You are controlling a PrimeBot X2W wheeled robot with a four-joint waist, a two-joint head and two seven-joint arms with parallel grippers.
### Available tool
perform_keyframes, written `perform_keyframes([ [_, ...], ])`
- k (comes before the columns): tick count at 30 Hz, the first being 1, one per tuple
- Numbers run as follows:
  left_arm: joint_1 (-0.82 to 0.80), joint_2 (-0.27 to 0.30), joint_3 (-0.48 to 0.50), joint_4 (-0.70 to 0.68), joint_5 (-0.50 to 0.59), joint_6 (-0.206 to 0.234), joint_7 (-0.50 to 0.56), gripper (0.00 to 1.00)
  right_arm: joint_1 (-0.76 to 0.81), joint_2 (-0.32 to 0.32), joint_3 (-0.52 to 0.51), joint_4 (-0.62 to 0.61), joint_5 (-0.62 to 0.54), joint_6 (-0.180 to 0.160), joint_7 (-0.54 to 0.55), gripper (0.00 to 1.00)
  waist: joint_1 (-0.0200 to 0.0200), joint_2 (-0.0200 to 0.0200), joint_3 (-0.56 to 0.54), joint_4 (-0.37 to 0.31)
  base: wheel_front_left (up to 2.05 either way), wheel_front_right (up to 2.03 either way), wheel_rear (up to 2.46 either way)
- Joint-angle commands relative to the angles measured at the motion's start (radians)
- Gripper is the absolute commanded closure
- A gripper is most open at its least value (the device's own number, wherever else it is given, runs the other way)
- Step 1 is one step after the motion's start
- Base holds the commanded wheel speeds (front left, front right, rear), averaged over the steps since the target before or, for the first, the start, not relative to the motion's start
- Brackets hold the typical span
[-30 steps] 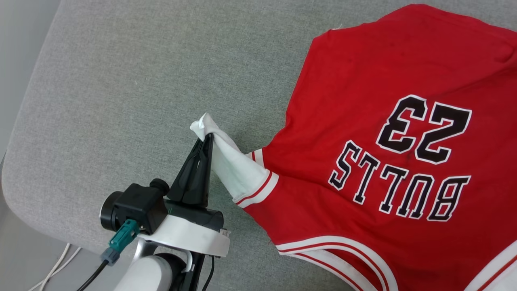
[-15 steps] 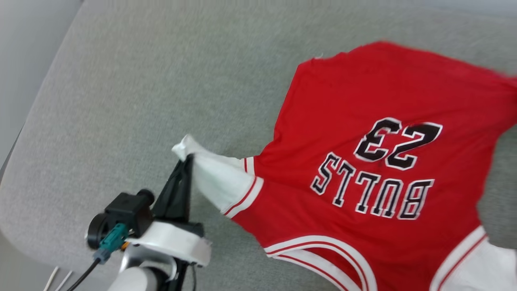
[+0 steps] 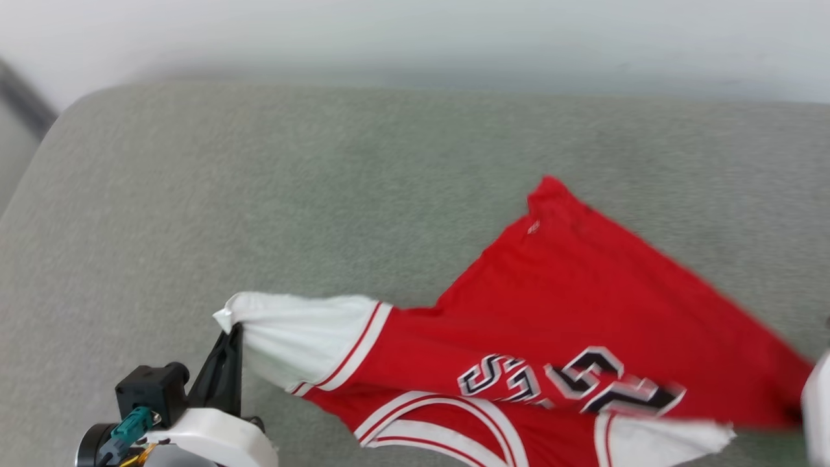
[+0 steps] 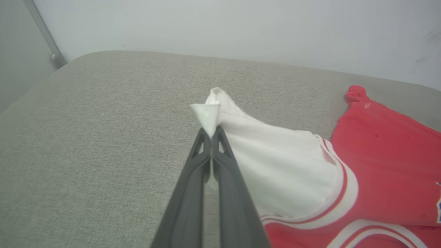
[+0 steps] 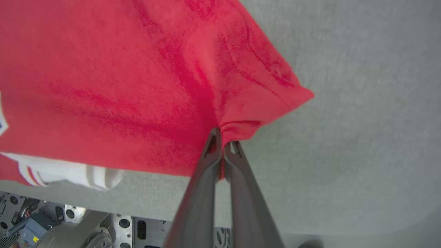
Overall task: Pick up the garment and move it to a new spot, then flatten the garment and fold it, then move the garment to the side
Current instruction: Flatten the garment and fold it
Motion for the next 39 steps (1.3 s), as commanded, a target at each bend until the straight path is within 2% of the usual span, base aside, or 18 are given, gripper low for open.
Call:
perform_keyframes([
  [1,0.02,0.009,0.011,-0.009,-0.003,0.01,0.006,1.0,0.089,0.039,-0.011,-0.032,0.001,-0.001,0.014,1.0,0.0001,0.0,-0.051,-0.057,0.0,0.0,0.0],
  [4,0.041,0.022,0.014,-0.021,-0.007,0.019,0.021,1.0,0.234,0.112,-0.036,-0.074,-0.007,-0.001,0.032,1.0,0.0001,0.0,-0.069,-0.081,0.0,0.0,0.0],
  [8,0.052,0.031,0.011,-0.035,-0.006,0.023,0.042,1.0,0.337,0.212,-0.054,-0.097,-0.006,-0.001,0.028,1.0,0.0001,0.0,-0.082,-0.108,0.0,0.0,0.0],
  [9,0.057,0.035,0.011,-0.037,-0.006,0.024,0.045,1.0,0.342,0.225,-0.059,-0.105,-0.01,-0.001,0.013,0.61,0.0001,0.0,-0.084,-0.114,0.0,0.0,0.0],
  [10,0.06,0.039,0.013,-0.039,-0.008,0.027,0.049,1.0,0.346,0.235,-0.063,-0.111,-0.016,-0.001,-0.004,0.0,0.0001,0.0,-0.087,-0.121,0.0,0.0,0.0],
  [14,0.062,0.047,0.011,-0.053,-0.008,0.03,0.062,1.0,0.325,0.243,-0.077,-0.163,-0.016,-0.001,-0.113,0.0,0.0001,0.0,-0.093,-0.136,0.0,0.0,0.0],
  [19,0.05,0.052,0.006,-0.07,-0.001,0.035,0.072,1.0,0.251,0.24,-0.138,-0.205,-0.04,-0.001,-0.339,0.0,0.0001,0.0,-0.079,-0.138,0.0,0.0,0.0],
  [23,0.032,0.046,0.001,-0.078,-0.002,0.031,0.067,1.0,0.157,0.245,-0.158,-0.179,-0.047,-0.001,-0.542,0.0,0.0001,0.0,-0.059,-0.123,0.0,0.0,0.0],
  [26,0.01,0.039,-0.005,-0.075,-0.002,0.022,0.06,1.0,0.07,0.237,-0.131,-0.134,-0.033,-0.001,-0.618,0.0,0.0001,0.0,-0.036,-0.109,0.0,0.0,0.0],
  [30,-0.031,0.025,-0.023,-0.076,0.007,0.01,0.053,1.0,-0.042,0.207,-0.057,-0.065,-0.012,-0.001,-0.581,0.0,0.0001,0.0,0.006,-0.079,0.0,0.0,0.0],
  [34,-0.095,0.007,-0.048,-0.075,0.018,-0.013,0.045,1.0,-0.164,0.156,0.013,-0.005,0.026,-0.001,-0.404,0.0,0.0001,0.0,0.064,-0.031,0.0,0.0,0.0],
  [39,-0.178,-0.021,-0.072,-0.052,0.027,-0.039,0.023,1.0,-0.298,0.129,0.077,0.05,0.065,-0.001,-0.174,0.0,0.0001,0.0,0.136,0.018,0.0,0.0,0.0],
])
